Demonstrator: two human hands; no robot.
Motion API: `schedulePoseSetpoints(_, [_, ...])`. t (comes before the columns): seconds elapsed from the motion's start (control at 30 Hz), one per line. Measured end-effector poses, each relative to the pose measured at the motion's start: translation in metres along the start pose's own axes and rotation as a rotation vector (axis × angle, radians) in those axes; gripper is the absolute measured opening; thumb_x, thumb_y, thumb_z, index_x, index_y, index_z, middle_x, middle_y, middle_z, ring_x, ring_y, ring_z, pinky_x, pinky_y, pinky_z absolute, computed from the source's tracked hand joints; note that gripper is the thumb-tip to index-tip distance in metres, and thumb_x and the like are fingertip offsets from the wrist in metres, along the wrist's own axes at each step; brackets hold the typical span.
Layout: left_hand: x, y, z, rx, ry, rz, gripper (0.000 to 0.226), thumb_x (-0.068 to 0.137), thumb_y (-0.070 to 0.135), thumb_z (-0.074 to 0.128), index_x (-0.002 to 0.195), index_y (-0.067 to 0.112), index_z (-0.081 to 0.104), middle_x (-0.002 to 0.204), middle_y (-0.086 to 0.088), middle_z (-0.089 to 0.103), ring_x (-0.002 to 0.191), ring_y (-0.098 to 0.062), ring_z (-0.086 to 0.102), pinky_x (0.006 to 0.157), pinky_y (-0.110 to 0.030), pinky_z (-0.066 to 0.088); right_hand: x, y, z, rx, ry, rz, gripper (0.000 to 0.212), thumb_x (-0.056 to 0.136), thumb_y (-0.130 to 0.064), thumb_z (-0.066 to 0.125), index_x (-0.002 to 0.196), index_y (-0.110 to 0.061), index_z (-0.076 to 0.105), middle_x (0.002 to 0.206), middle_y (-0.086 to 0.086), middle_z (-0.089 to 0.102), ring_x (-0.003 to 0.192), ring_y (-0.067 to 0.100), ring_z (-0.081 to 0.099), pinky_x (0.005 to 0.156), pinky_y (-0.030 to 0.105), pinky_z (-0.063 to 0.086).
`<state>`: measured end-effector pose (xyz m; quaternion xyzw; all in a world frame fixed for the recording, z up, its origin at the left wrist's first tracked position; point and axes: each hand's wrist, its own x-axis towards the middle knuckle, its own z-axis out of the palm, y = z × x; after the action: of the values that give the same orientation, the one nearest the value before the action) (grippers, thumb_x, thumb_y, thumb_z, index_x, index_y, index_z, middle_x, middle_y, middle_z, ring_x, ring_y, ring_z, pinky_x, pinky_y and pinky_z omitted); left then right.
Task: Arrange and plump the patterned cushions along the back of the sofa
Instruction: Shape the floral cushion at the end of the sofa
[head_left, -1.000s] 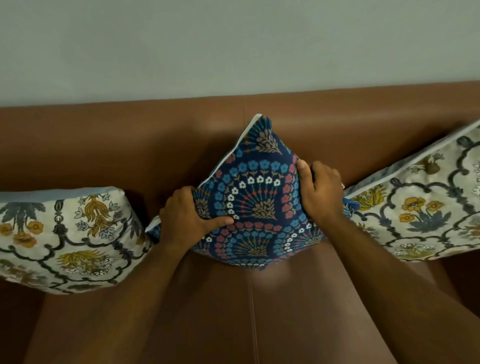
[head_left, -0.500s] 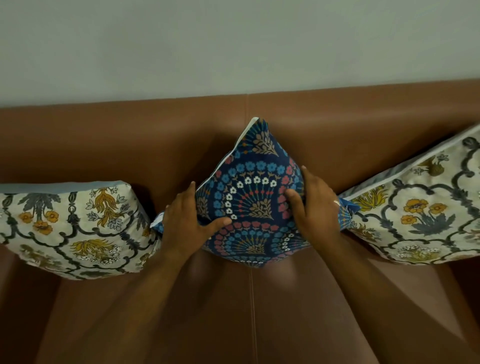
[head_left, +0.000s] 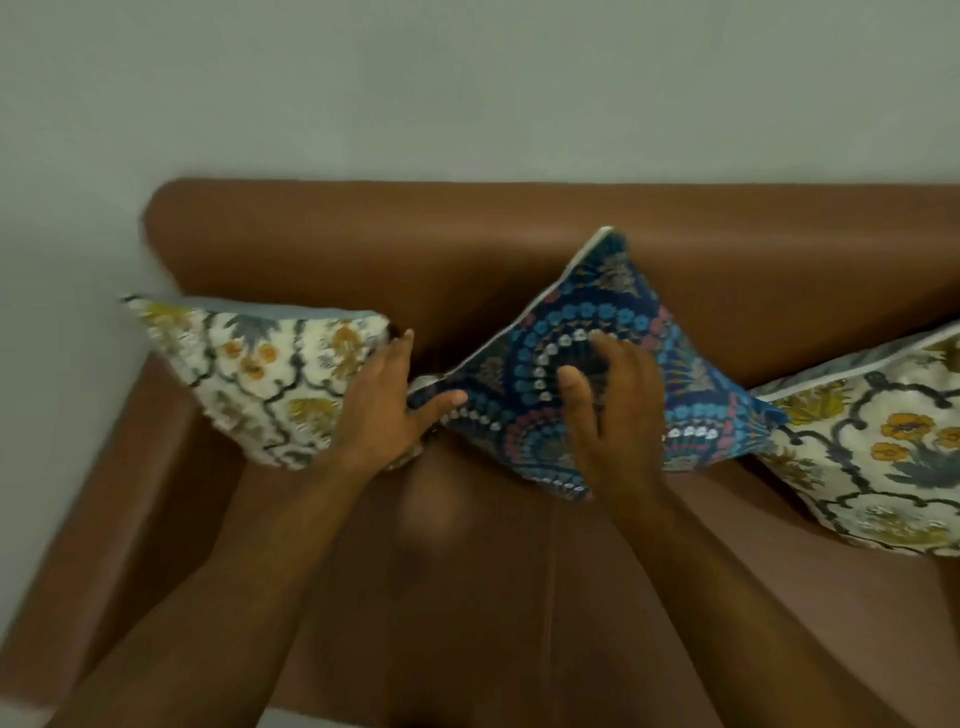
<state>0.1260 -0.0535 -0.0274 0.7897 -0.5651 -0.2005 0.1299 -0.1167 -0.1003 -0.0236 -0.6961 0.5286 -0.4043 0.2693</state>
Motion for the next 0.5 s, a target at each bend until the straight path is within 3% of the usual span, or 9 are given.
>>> schedulePoseSetpoints(0.13, [-0.008, -0.062, -0.061, 0.131, 0.081, 0.004, 0.122, 0.066, 0.098, 0.037, 0.153, 0.011, 0.035, 0.152, -0.014, 0.047, 0.139, -0.032, 0.046, 0.112, -0.046, 0.041, -0.032, -0.085, 0.076, 0.154, -0.405, 0.113, 0.072, 0.096, -0.065, 0.049, 0.148, -0.015, 0.048, 0.144, 0.007, 0.053, 0.134, 0.024, 0.05, 0.108, 0.044, 0.044])
schedulePoseSetpoints(0.23, [0.014, -0.118, -0.091, 0.271, 0.086, 0.019, 0.133, 0.058, 0.099, 0.042, 0.155, 0.009, 0.031, 0.156, -0.016, 0.041, 0.144, -0.033, 0.038, 0.116, -0.051, 0.036, -0.044, -0.099, 0.144, 0.243, -0.6, 0.187, 0.068, 0.092, -0.052, 0.068, 0.15, -0.025, 0.044, 0.146, -0.007, 0.052, 0.136, 0.014, 0.049, 0.112, 0.044, 0.045])
schedulePoseSetpoints(0.37, [0.056, -0.201, -0.112, 0.537, -0.11, 0.108, 0.146, 0.042, 0.102, 0.038, 0.158, 0.014, 0.024, 0.161, -0.017, 0.032, 0.152, -0.04, 0.022, 0.12, -0.061, 0.019, -0.051, -0.063, 0.232, 0.254, -0.59, 0.493, 0.11, 0.066, -0.074, 0.08, 0.155, -0.035, 0.027, 0.149, -0.009, 0.054, 0.135, 0.016, 0.055, 0.108, 0.049, 0.05])
schedulePoseSetpoints(0.5, [0.087, -0.268, -0.121, 0.649, -0.099, 0.253, 0.142, 0.034, 0.102, 0.038, 0.141, 0.009, 0.047, 0.136, -0.019, 0.056, 0.131, -0.044, 0.049, 0.115, -0.07, 0.017, -0.064, -0.042, 0.292, 0.282, -0.554, 0.509, 0.101, 0.058, -0.062, 0.091, 0.141, -0.049, 0.035, 0.14, -0.016, 0.059, 0.129, 0.011, 0.059, 0.104, 0.048, 0.054])
